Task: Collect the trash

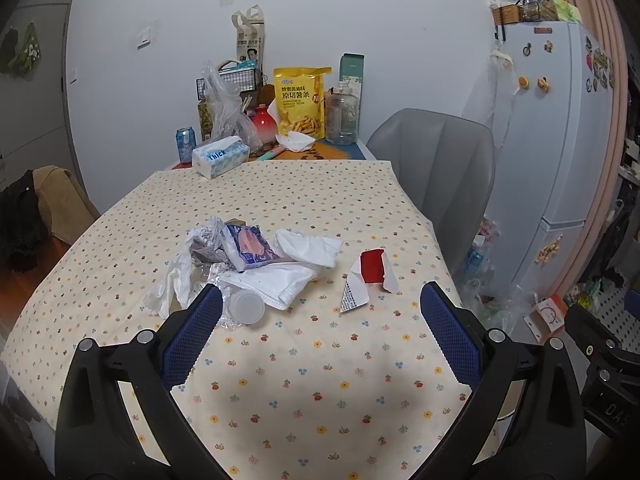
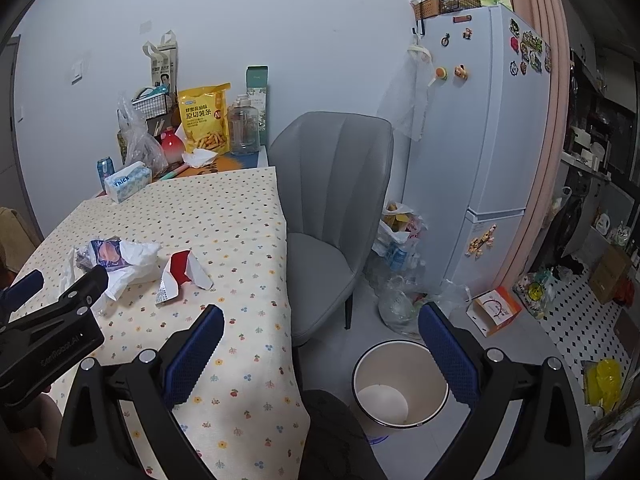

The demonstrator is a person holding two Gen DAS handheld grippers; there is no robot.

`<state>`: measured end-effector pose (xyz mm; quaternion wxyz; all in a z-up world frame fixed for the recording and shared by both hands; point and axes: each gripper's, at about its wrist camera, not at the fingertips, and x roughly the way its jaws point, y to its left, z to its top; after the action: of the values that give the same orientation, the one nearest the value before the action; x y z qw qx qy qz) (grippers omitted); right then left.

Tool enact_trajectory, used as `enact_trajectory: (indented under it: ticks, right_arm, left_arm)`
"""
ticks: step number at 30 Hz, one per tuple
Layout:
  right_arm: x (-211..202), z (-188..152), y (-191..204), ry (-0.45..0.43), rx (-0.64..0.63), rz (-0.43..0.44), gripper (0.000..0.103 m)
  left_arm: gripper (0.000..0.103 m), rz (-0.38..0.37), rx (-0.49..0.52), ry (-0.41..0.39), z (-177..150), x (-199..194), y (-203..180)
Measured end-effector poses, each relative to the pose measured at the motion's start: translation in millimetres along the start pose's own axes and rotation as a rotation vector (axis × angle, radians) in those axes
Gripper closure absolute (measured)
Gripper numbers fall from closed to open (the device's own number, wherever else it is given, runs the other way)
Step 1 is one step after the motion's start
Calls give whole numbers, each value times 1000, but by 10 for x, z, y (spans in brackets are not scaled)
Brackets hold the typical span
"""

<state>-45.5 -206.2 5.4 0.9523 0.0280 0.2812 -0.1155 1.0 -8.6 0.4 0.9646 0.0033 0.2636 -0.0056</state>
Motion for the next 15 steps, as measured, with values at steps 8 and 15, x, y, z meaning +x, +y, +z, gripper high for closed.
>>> enact_trajectory:
  ticks: [8, 15]
  right_arm:
    - [-20, 12, -23, -6, -1, 5, 8]
    - [-1, -14, -20, -6, 4, 7, 8]
  left_arm:
    - [5, 3, -5, -7, 14, -35, 16]
    - [5, 11, -4, -8, 13, -54, 19]
